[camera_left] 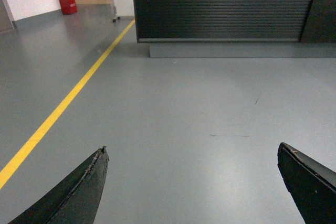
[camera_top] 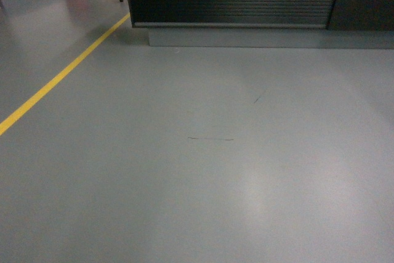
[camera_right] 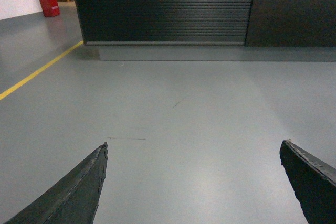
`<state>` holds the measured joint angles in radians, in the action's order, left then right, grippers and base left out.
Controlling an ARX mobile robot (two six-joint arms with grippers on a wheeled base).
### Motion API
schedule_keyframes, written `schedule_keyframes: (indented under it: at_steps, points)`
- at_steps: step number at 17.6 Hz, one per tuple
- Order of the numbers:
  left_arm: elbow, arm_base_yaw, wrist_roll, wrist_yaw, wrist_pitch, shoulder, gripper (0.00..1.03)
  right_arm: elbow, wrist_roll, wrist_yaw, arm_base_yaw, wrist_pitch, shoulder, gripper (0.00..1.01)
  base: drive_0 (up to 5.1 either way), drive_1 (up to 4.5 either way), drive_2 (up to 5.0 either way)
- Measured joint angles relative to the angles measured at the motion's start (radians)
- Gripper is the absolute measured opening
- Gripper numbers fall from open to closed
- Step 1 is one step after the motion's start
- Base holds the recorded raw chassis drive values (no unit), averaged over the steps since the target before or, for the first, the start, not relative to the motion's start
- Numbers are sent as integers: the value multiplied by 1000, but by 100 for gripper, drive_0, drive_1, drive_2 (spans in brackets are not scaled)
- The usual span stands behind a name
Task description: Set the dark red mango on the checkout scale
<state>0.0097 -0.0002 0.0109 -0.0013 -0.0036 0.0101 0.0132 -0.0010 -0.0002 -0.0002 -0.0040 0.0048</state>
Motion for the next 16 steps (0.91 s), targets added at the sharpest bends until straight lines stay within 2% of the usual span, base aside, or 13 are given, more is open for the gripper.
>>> schedule_keyframes:
  at_steps: [16]
  points:
    - [0, 0, 0, 0, 0, 0, 98, 0, 0, 0, 0, 0, 0, 98, 0, 0, 0]
